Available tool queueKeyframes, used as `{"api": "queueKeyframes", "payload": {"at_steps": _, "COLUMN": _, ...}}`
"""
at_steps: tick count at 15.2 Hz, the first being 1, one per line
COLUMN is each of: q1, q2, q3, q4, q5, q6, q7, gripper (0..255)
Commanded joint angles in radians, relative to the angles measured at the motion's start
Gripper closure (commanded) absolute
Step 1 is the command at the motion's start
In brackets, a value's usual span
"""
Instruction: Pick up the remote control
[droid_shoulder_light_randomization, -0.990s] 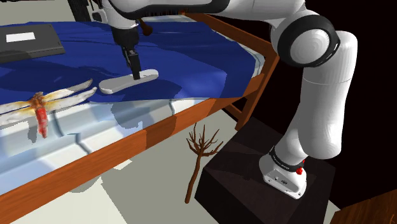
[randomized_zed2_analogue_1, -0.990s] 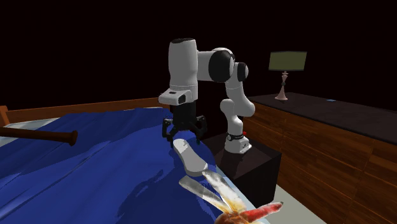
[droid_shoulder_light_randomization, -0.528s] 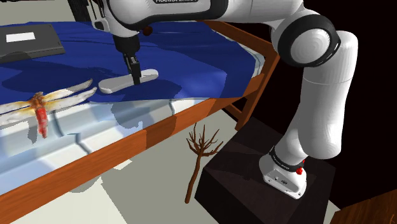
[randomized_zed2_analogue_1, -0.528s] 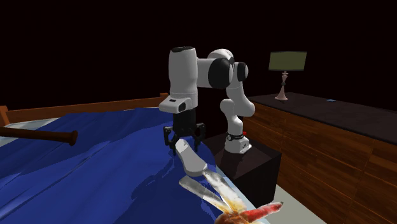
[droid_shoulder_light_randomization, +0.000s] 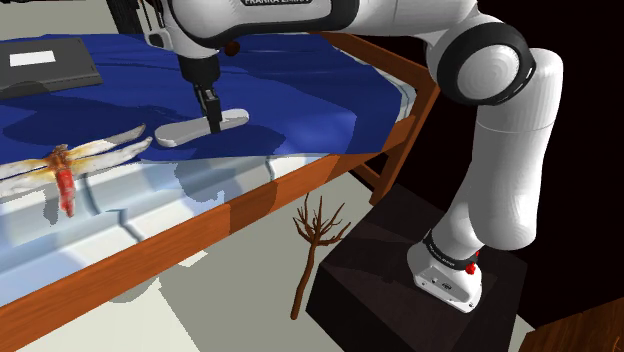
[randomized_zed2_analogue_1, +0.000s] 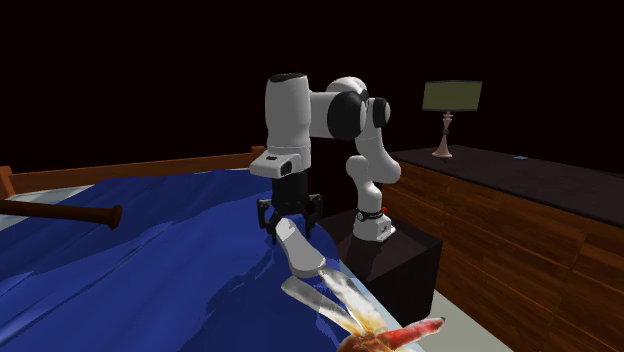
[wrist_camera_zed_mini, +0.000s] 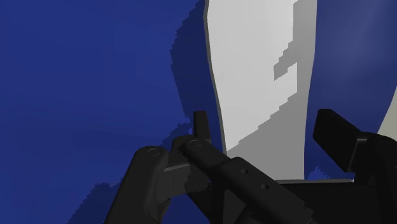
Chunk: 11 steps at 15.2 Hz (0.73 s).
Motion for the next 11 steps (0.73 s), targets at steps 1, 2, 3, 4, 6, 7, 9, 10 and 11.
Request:
{"api": "queueKeyframes", "payload": {"at_steps": 1, "q1": 0.0, "q2": -0.002, "q3": 0.0, "q4": 0.011, "q5": 0.0, "q6": -0.013, "q7": 0.0, "gripper": 255}}
{"api": "queueKeyframes", "payload": {"at_steps": 2, "q1": 0.001, "q2": 0.0, "q3": 0.0, "q4": 0.026, "q5": 0.0, "q6": -0.027, "q7": 0.0, "gripper": 255}}
{"api": "queueKeyframes", "payload": {"at_steps": 3, "q1": 0.002, "q2": 0.002, "q3": 0.0, "q4": 0.043, "q5": 0.0, "q6": -0.041, "q7": -0.001, "gripper": 255}}
{"api": "queueKeyframes", "payload": {"at_steps": 4, "q1": 0.003, "q2": 0.004, "q3": 0.001, "q4": 0.06, "q5": 0.0, "q6": -0.056, "q7": -0.001, "gripper": 255}}
{"api": "queueKeyframes", "payload": {"at_steps": 6, "q1": 0.005, "q2": 0.01, "q3": 0.001, "q4": 0.096, "q5": -0.001, "q6": -0.086, "q7": -0.001, "gripper": 255}}
{"api": "queueKeyframes", "payload": {"at_steps": 7, "q1": 0.007, "q2": 0.013, "q3": 0.001, "q4": 0.115, "q5": -0.002, "q6": -0.102, "q7": -0.001, "gripper": 255}}
{"api": "queueKeyframes", "payload": {"at_steps": 9, "q1": 0.009, "q2": 0.022, "q3": 0.001, "q4": 0.155, "q5": -0.003, "q6": -0.133, "q7": -0.001, "gripper": 255}}
{"api": "queueKeyframes", "payload": {"at_steps": 10, "q1": 0.011, "q2": 0.027, "q3": 0.001, "q4": 0.176, "q5": -0.004, "q6": -0.15, "q7": -0.002, "gripper": 255}}
{"api": "queueKeyframes", "payload": {"at_steps": 11, "q1": 0.013, "q2": 0.032, "q3": 0.001, "q4": 0.198, "q5": -0.005, "q6": -0.166, "q7": -0.002, "gripper": 255}}
